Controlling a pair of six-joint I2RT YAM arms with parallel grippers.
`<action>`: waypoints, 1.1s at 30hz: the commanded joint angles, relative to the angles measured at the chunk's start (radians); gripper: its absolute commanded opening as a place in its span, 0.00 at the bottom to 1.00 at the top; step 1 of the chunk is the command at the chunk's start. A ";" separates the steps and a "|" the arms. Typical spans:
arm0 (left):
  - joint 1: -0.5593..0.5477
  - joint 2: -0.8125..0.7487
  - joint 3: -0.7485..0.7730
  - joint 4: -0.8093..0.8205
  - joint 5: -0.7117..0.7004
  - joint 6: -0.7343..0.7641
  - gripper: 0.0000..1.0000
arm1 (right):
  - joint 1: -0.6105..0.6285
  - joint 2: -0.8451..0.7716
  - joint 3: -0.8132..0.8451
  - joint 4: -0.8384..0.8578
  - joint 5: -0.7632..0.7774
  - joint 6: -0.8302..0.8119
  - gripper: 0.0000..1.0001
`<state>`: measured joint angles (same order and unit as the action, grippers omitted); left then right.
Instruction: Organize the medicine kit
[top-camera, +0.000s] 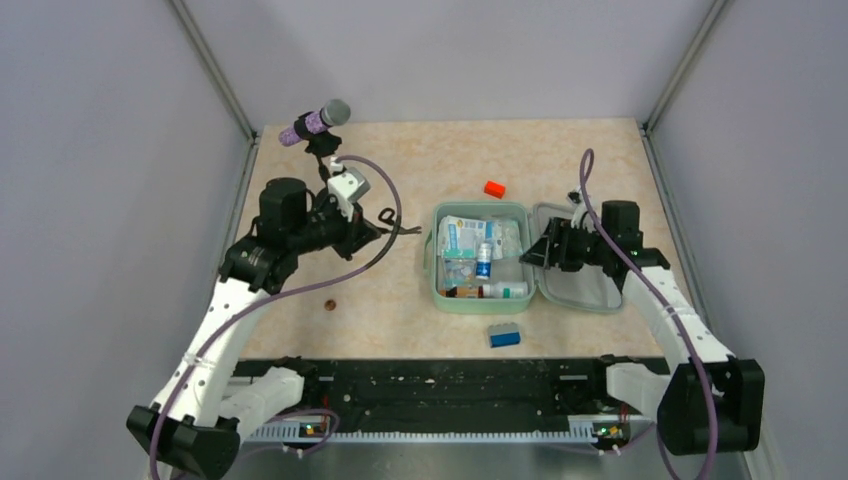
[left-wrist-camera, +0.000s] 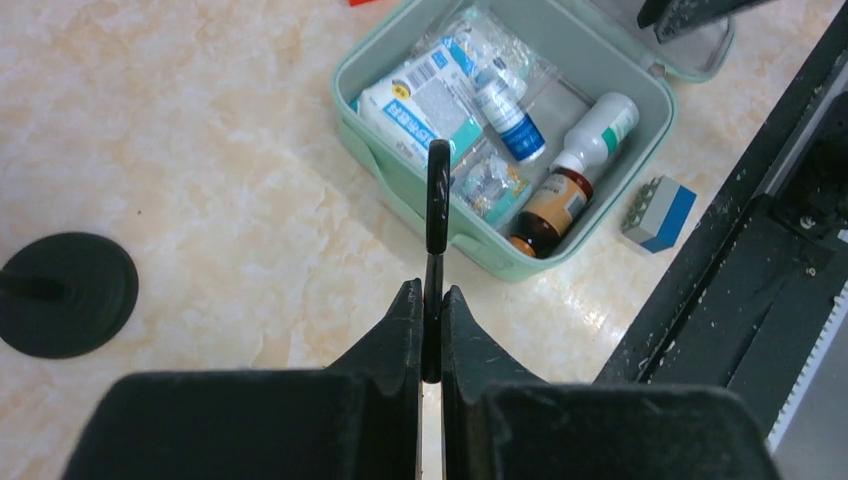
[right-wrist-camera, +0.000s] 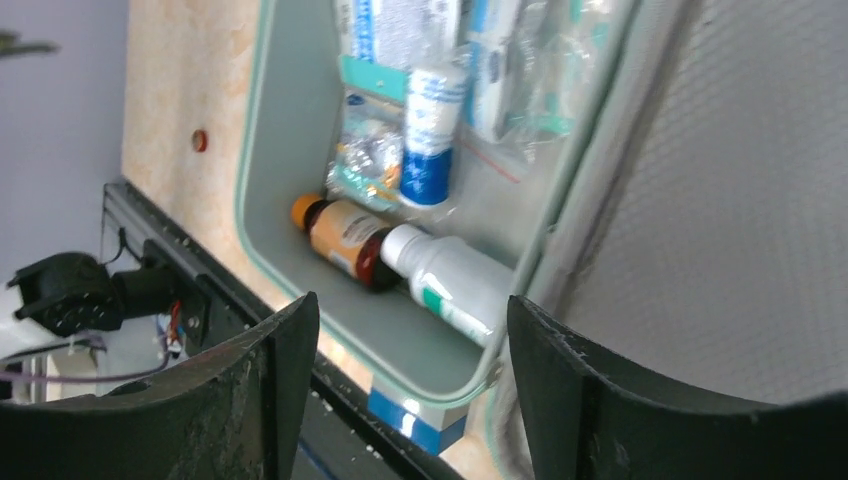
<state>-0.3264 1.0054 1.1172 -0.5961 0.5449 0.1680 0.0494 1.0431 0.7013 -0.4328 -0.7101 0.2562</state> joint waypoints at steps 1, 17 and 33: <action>0.043 -0.062 -0.079 -0.028 0.050 0.025 0.00 | 0.016 0.064 0.013 0.128 0.107 0.049 0.67; 0.191 -0.251 -0.196 0.021 0.159 -0.052 0.00 | 0.032 0.086 -0.037 0.222 0.243 -0.030 0.61; 0.263 -0.326 -0.258 0.062 0.206 -0.108 0.00 | 0.270 0.341 0.161 0.292 0.314 -0.103 0.43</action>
<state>-0.0784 0.6949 0.8631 -0.6003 0.7155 0.0864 0.2752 1.3190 0.7830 -0.1864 -0.4076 0.1844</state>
